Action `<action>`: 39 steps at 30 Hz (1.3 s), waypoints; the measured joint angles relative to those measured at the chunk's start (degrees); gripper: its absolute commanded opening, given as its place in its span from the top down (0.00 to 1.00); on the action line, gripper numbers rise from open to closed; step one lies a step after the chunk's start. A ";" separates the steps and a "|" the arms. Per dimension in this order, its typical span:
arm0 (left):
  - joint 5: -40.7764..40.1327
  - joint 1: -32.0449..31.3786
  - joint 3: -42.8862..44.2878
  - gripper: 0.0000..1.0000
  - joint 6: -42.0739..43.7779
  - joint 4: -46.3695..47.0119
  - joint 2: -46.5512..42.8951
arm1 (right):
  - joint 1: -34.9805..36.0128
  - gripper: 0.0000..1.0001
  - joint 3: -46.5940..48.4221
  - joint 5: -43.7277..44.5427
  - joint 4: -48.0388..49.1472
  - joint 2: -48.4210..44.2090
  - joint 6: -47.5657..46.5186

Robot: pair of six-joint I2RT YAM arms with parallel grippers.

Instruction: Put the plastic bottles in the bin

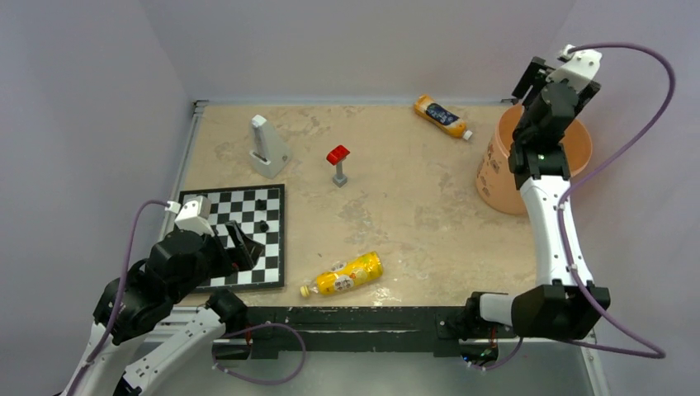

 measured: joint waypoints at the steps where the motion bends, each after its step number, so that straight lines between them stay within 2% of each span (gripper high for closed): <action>1: -0.17 0.00 0.33 0.00 0.02 -0.26 -0.15 | -0.15 0.02 -1.01 1.36 0.81 0.63 0.37; 8: -1.01 0.00 2.80 0.00 0.28 -4.11 1.11 | -1.44 0.01 -6.64 6.62 0.68 5.66 2.05; 13: -0.48 0.00 2.80 0.00 1.81 -4.90 1.33 | -0.26 0.01 -7.58 6.51 -1.36 0.31 2.21; 16: -0.20 0.00 2.80 0.00 2.25 -4.85 1.66 | 4.57 0.02 -5.57 6.97 -3.41 -3.28 0.68; 21: 0.55 0.00 3.04 0.00 2.64 -4.90 2.73 | 23.71 0.03 -8.07 2.10 -4.83 -9.97 -5.11; 24: 0.20 0.00 3.78 0.00 2.51 -5.84 3.30 | 36.48 0.08 -14.23 -3.10 -5.62 -13.81 -8.17; 30: -0.20 0.00 3.98 0.00 0.83 -7.19 3.43 | 62.51 0.07 -27.10 -10.86 -10.10 -13.77 -14.71; 34: -0.87 0.00 3.98 0.00 0.59 -7.23 3.39 | 74.16 0.06 -32.61 -12.17 -11.13 -9.44 -15.52; 39: -0.92 0.00 4.24 0.00 0.59 -7.39 3.65 | 80.35 0.06 -32.59 -13.77 -11.54 0.04 -16.06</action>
